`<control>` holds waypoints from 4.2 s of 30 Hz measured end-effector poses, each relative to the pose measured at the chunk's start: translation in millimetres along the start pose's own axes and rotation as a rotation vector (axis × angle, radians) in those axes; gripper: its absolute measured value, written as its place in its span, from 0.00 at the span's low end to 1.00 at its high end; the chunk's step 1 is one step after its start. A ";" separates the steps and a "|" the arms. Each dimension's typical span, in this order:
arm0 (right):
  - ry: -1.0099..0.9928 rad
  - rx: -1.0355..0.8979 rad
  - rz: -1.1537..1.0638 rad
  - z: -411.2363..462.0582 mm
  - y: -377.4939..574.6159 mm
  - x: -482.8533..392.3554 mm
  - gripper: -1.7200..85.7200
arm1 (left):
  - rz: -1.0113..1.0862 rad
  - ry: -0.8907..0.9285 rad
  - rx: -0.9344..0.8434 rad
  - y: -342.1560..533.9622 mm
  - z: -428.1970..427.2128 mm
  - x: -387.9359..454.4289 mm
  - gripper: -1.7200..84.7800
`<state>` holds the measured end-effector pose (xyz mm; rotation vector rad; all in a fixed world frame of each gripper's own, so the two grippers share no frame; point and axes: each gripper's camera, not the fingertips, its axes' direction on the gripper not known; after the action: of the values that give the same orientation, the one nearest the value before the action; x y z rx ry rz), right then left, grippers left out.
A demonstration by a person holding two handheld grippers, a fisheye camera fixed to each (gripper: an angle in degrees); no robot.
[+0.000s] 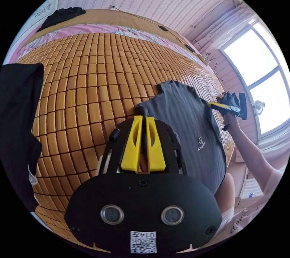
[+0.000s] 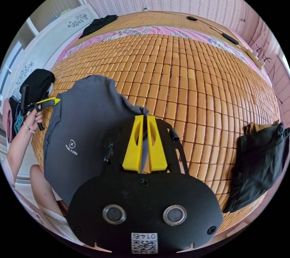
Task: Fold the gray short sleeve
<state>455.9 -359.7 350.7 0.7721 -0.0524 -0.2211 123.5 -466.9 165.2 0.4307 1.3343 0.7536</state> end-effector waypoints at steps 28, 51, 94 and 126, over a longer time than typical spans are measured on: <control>-0.013 0.194 -0.056 -105.0 -1.6 -33.6 0.02 | 0.124 -0.050 0.215 12.7 -153.8 25.0 0.01; 0.038 0.025 -0.034 -108.8 219.5 -44.4 0.04 | 0.183 -0.081 -0.100 234.3 -151.6 67.0 0.07; -0.160 -0.074 -0.279 -95.9 349.9 -129.1 0.04 | 0.453 0.081 -0.275 405.7 34.6 245.7 0.08; -0.285 -0.020 0.129 -146.8 435.4 -23.3 0.02 | 0.945 0.138 -0.069 480.5 179.8 453.5 0.26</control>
<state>529.9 48.5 549.7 0.7103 -0.3683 -0.2078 205.9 211.7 206.5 0.9920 1.1933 1.6212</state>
